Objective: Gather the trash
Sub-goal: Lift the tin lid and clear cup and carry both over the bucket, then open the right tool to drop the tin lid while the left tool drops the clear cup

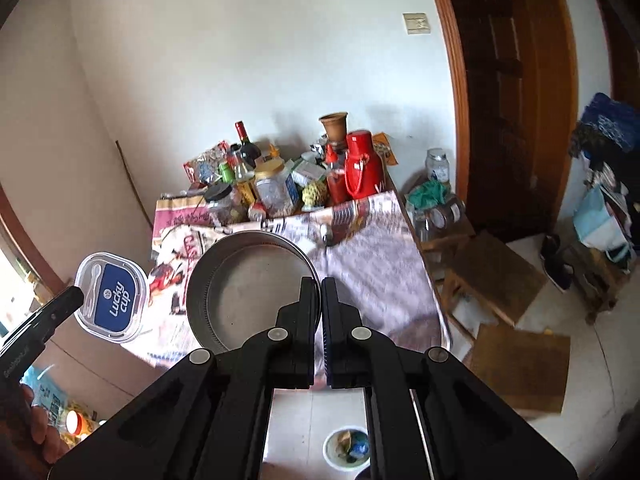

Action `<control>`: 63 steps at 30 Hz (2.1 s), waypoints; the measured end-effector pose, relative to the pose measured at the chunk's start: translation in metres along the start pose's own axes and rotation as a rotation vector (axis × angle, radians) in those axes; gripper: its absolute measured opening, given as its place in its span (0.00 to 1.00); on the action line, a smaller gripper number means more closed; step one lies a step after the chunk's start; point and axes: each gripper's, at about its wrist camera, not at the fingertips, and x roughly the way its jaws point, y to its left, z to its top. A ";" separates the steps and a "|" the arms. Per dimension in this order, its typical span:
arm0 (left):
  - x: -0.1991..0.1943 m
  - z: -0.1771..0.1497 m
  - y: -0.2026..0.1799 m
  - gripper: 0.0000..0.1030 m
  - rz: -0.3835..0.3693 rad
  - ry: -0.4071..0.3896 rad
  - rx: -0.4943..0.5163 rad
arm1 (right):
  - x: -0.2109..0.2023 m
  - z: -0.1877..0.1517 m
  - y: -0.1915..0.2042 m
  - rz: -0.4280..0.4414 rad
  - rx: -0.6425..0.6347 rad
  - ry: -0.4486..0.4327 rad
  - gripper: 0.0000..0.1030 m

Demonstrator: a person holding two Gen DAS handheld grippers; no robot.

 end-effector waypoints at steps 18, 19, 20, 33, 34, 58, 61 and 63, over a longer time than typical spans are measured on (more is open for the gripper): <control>-0.007 -0.081 -0.002 0.16 -0.044 0.212 0.000 | -0.020 -0.091 0.001 -0.052 0.039 0.184 0.03; 0.001 -0.086 -0.005 0.16 -0.039 0.235 0.000 | -0.014 -0.096 -0.002 -0.050 0.036 0.198 0.03; 0.011 -0.093 -0.008 0.16 -0.037 0.262 -0.003 | -0.004 -0.102 -0.006 -0.049 0.033 0.223 0.03; 0.166 -0.245 0.000 0.16 0.017 0.543 -0.094 | 0.136 -0.204 -0.062 -0.062 -0.023 0.496 0.03; 0.180 -0.262 0.002 0.16 0.024 0.565 -0.099 | 0.149 -0.217 -0.068 -0.062 -0.024 0.520 0.03; 0.361 -0.511 0.063 0.16 0.127 0.792 -0.165 | 0.373 -0.453 -0.125 0.036 0.143 0.888 0.41; 0.372 -0.518 0.058 0.16 0.103 0.813 -0.169 | 0.364 -0.451 -0.129 -0.012 0.106 0.860 0.43; 0.380 -0.522 0.055 0.16 0.068 0.834 -0.196 | 0.363 -0.449 -0.132 -0.034 0.082 0.859 0.43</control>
